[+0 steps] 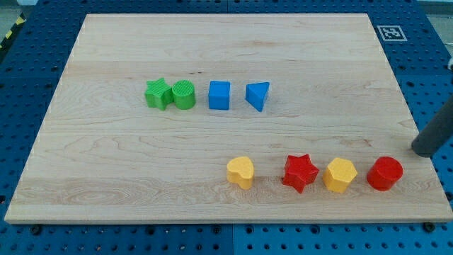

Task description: Move red circle below the green circle

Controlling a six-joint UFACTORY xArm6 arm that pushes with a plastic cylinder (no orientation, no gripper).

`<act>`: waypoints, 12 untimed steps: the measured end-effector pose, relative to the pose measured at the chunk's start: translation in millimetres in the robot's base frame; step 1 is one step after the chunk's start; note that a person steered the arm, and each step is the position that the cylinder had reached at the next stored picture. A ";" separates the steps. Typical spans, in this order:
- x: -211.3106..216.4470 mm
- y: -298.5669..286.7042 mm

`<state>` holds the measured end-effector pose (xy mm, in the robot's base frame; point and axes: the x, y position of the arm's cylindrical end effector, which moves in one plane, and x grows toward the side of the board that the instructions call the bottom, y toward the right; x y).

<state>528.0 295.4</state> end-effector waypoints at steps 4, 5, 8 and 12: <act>87.3 -15.6; 86.9 -25.0; 32.5 -86.1; -26.5 -73.5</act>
<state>501.5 221.8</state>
